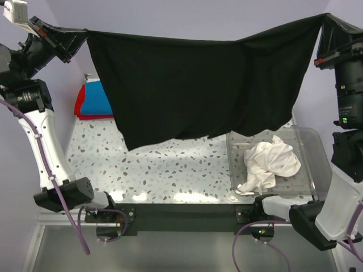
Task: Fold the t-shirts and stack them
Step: Flatten the tshirt out
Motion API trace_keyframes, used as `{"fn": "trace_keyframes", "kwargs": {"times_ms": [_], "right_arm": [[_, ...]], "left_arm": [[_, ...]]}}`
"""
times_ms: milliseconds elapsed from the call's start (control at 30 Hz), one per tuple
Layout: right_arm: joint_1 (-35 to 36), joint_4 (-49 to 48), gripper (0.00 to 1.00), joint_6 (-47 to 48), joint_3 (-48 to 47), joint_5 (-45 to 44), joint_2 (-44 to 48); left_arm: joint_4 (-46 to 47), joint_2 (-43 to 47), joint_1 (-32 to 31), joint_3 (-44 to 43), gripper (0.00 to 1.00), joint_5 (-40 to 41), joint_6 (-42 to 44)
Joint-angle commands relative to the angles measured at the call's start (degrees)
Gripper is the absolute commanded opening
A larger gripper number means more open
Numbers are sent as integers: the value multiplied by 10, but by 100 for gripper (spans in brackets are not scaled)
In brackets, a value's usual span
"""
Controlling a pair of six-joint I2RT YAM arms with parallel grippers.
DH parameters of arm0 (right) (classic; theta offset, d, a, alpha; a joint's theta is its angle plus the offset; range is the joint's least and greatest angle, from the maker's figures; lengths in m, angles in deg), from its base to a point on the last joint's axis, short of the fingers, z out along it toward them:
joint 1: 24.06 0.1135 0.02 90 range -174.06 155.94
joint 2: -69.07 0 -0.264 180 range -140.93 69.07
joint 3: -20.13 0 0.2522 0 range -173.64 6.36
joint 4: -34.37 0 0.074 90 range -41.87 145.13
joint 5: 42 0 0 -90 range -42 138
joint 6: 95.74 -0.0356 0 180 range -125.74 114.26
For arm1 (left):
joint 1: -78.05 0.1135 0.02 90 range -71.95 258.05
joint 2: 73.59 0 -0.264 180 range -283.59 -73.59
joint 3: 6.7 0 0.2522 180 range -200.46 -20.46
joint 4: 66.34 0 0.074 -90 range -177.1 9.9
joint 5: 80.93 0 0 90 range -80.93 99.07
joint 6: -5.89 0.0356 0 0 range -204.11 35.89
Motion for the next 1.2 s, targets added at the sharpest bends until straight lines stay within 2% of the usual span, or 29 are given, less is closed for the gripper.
{"fn": "trace_keyframes", "kwargs": {"times_ms": [0, 233, 333, 433, 800, 1167], "right_arm": [[-1, 6, 0, 2, 8, -15, -78], [-1, 9, 0, -34, -32, 39, -220], [-1, 21, 0, -46, -71, 47, -272], [-1, 19, 0, -60, -85, 63, -282], [-1, 13, 0, -58, -13, 98, -188], [-1, 53, 0, -60, -4, 124, -65]], "left_arm": [[1, -55, 6, 8, 0, 28, -14], [-14, -163, -21, -5, 0, 62, 13], [-94, -204, -46, -49, 0, 76, 52], [-117, -213, -63, -81, 0, 90, 73], [-127, -149, -48, -61, 0, 91, 90], [-122, -1, -16, -28, 0, 70, 78]]}}
